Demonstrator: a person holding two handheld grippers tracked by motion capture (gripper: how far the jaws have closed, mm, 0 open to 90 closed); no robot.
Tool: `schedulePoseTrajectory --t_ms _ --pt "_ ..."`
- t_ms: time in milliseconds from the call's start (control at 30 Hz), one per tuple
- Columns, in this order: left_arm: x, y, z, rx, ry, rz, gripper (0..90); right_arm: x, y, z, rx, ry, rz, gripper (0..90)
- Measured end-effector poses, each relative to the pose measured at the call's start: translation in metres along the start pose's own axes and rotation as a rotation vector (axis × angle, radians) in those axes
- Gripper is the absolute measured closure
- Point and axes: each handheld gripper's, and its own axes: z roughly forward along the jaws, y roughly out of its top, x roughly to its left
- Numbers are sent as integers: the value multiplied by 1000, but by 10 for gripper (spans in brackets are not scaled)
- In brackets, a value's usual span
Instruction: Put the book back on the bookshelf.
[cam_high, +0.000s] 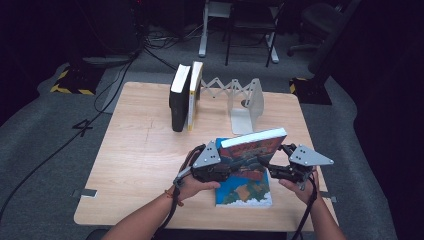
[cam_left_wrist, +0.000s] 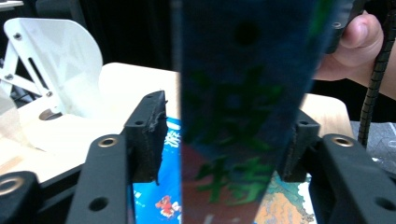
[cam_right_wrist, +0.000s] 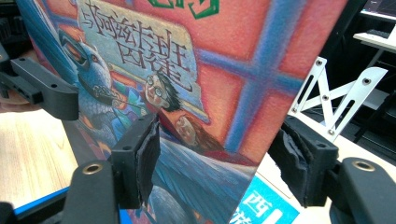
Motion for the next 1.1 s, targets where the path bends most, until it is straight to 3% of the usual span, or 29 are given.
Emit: schedulePoseTrajectory --t_ms 233,467,600,767,867,1000,1100 --pt "1 1 3 -26 -33 -2 586 0 0 0 3 0 -2 343" --pt "7 9 -5 -73 -59 -23 626 0 0 0 3 0 -2 342" --pt "9 15 -8 -70 -48 13 709 0 0 1 3 -2 -3 338" --pt "9 19 -9 -35 -40 43 736 -1 0 0 19 3 -9 342" --pt "8 21 -10 -21 -10 50 739 -1 -2 -2 50 -1 -22 340" --pt "7 21 -11 -18 7 49 740 -5 -9 -9 78 -13 4 340" --pt "8 20 -12 -17 8 42 740 -6 -22 -17 143 -37 2 333"
